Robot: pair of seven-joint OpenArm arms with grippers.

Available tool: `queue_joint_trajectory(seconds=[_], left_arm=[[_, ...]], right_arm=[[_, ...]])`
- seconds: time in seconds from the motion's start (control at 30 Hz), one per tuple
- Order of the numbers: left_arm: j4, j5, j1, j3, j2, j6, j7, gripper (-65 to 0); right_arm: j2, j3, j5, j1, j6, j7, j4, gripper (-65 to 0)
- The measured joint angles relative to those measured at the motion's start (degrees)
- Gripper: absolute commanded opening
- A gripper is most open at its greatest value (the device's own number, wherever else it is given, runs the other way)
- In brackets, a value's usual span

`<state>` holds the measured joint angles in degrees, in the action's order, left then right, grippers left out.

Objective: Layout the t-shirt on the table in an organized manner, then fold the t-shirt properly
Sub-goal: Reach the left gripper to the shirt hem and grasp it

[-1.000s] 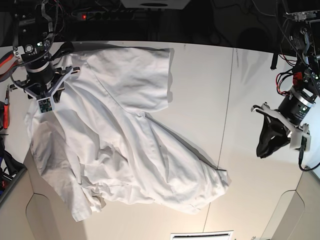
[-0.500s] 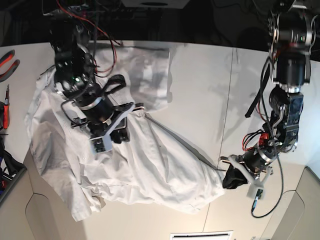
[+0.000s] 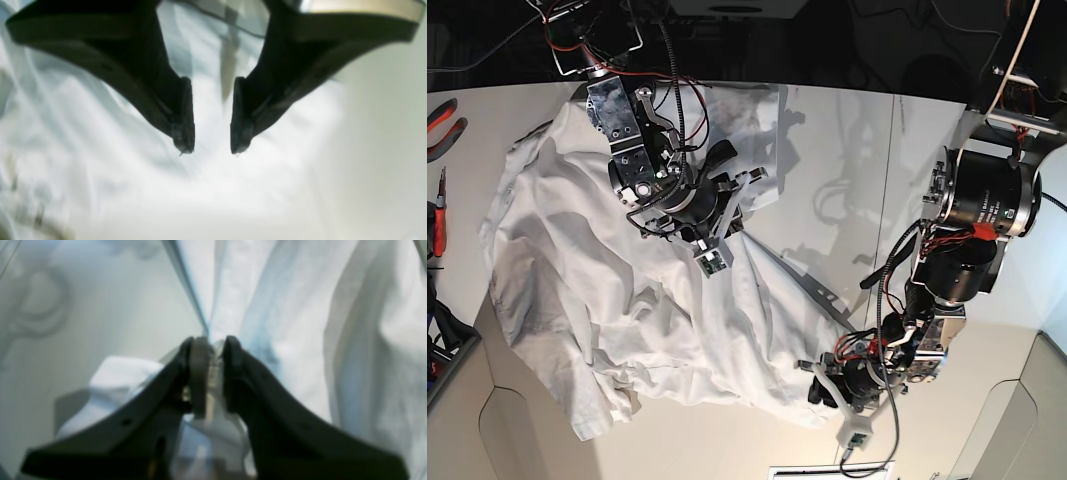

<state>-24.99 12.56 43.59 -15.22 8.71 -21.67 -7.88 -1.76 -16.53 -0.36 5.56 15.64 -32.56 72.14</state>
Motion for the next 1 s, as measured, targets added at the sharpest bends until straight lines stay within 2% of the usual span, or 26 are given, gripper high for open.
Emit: queue_joint_trajectory(seconds=[0.1,0.17,0.23,0.33,0.4,0.5,0.6,0.7,0.83,0.9,1.0], left_arm=[[1.66,-2.1,-2.38,-0.2,-0.26,-0.17,0.02,-43.3],[1.75,-2.97,-3.96,-0.2,0.57,-0.2,-0.17,-43.3],[1.7,-3.04,-5.2,-0.2,1.75,-0.31,-0.17,-43.3],[1.25,-2.45,-6.64,-0.2,3.23,-0.98,-0.09,-43.3],[0.7,-1.05,-7.72,-0.2,4.83,-3.21,-0.2,-43.3],[-1.09,4.7,-10.01,-0.17,7.87,-6.67,-0.74,-43.3],[-5.99,11.04,-13.25,0.22,10.82,-11.06,-4.44,-43.3],[-14.08,13.84,-17.09,3.21,12.28,-14.19,-9.22,-43.3],[-23.41,14.01,-19.63,8.37,11.47,-14.29,-10.08,-42.7],[-24.7,14.16,-18.25,8.7,10.71,-13.14,-9.66,-38.9],[-24.5,12.41,-16.33,8.66,8.48,-5.46,-8.79,-34.4]], right_arm=[[0.5,0.0,2.1,-1.49,1.7,-2.93,2.51,-58.2],[1.29,0.0,4.15,-3.61,2.91,-4.63,5.86,-58.2],[2.08,-0.09,5.11,-5.97,4.74,-9.03,10.51,-58.2],[3.72,-0.33,7.41,-9.64,7.02,-11.3,19.47,-58.2],[4.57,-0.31,8.07,-10.78,7.1,-11.41,25.31,-58.2],[5.29,0.04,7.87,-11.52,7.02,-10.8,31.47,-58.2],[5.25,0.35,7.72,-12.57,7.06,-11.15,32.3,-58.2],[5.2,0.94,6.75,-13.38,6.01,-11.39,31.78,-58.2],[5.25,3.48,5.09,-13.84,4.44,-11.15,31.26,-58.2],[5.29,4.55,5.07,-14.49,4.44,-10.82,30.75,-58.2],[5.22,4.85,5.11,-15.21,4.46,-10.78,30.34,-58.2]])
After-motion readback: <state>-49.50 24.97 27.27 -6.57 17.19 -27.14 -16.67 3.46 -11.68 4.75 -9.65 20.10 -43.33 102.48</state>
